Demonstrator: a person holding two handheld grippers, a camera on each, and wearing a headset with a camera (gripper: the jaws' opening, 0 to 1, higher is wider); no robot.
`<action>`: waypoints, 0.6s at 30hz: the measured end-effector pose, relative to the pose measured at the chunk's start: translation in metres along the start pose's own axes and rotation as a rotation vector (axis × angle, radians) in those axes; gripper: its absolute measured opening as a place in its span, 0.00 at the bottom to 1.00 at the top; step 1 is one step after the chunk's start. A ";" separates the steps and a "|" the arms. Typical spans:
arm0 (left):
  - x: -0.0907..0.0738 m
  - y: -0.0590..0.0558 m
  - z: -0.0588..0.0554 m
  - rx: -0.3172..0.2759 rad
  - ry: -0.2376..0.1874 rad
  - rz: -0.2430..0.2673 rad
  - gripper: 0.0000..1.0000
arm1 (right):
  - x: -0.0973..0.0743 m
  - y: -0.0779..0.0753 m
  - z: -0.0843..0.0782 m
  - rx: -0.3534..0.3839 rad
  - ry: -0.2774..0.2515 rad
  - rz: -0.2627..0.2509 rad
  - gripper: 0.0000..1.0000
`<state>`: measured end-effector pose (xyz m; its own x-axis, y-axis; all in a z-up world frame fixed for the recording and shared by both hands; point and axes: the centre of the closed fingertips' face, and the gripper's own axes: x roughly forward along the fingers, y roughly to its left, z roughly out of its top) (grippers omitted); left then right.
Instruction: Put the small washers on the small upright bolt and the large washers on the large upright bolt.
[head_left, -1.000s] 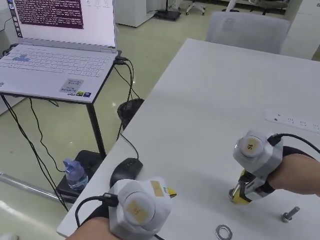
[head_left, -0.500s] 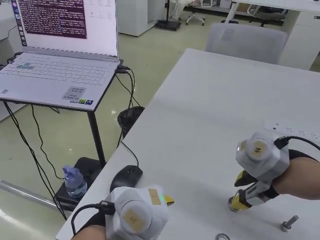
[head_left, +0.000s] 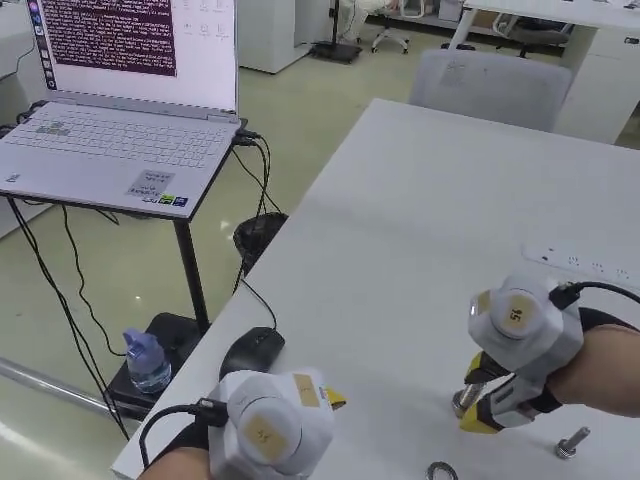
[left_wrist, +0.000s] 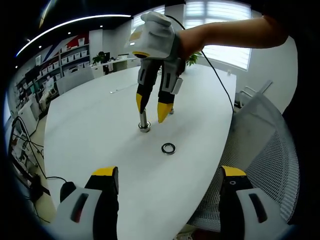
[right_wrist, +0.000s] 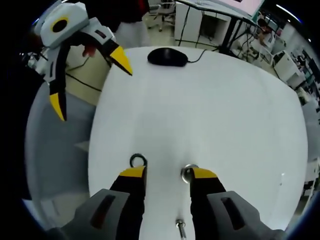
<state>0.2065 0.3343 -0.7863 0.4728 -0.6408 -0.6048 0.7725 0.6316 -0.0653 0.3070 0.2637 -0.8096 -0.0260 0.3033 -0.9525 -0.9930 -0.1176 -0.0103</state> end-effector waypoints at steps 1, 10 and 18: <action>0.000 0.000 0.000 -0.001 -0.003 0.001 0.83 | 0.000 0.003 0.000 -0.005 0.001 0.001 0.36; 0.000 0.000 0.003 0.003 -0.010 0.002 0.86 | 0.002 0.030 -0.003 -0.010 -0.005 0.013 0.36; -0.001 0.003 0.006 0.013 -0.015 0.004 0.87 | 0.003 0.042 -0.004 -0.024 -0.013 0.014 0.37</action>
<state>0.2108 0.3337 -0.7808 0.4824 -0.6447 -0.5930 0.7760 0.6286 -0.0521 0.2655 0.2561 -0.8141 -0.0418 0.3138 -0.9486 -0.9895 -0.1445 -0.0042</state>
